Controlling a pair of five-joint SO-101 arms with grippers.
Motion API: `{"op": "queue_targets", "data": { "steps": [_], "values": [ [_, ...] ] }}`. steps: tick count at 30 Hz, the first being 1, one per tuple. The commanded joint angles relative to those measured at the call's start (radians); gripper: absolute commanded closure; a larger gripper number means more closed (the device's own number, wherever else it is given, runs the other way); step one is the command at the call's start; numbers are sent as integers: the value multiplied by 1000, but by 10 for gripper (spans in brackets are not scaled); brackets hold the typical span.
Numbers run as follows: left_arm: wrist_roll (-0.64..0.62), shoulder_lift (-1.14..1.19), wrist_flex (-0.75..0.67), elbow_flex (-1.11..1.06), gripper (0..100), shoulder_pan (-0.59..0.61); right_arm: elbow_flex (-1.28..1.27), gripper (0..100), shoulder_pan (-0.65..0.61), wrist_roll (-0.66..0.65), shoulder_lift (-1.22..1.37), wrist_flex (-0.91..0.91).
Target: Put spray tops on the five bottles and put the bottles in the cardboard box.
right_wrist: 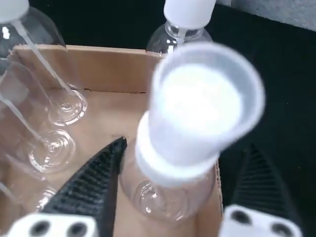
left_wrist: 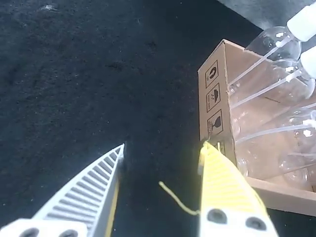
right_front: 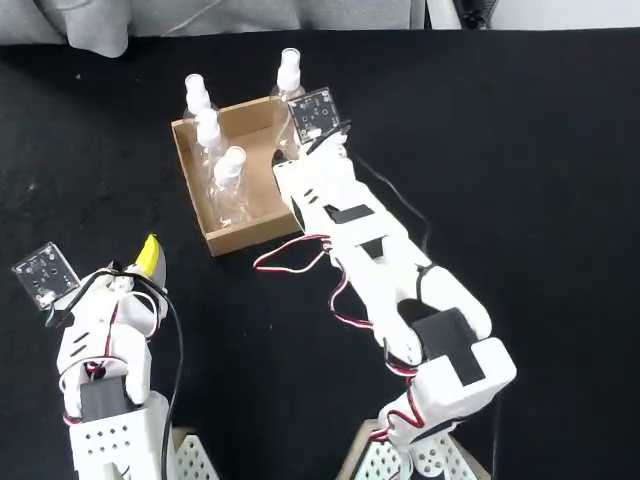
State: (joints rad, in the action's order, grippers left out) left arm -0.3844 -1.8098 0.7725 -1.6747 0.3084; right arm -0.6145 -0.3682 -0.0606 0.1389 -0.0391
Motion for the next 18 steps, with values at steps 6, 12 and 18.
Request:
{"op": "queue_targets", "data": {
  "steps": [6, 12, 18],
  "values": [
    [3, -9, 0, -25, 770, 12, 62, 679, 15, -2, -8, 9],
    [3, -9, 0, -25, 770, 12, 99, 646, 15, -2, -8, 86],
    [3, -9, 0, -25, 770, 12, 127, 565, 15, 5, -8, 144]
  ]
}}
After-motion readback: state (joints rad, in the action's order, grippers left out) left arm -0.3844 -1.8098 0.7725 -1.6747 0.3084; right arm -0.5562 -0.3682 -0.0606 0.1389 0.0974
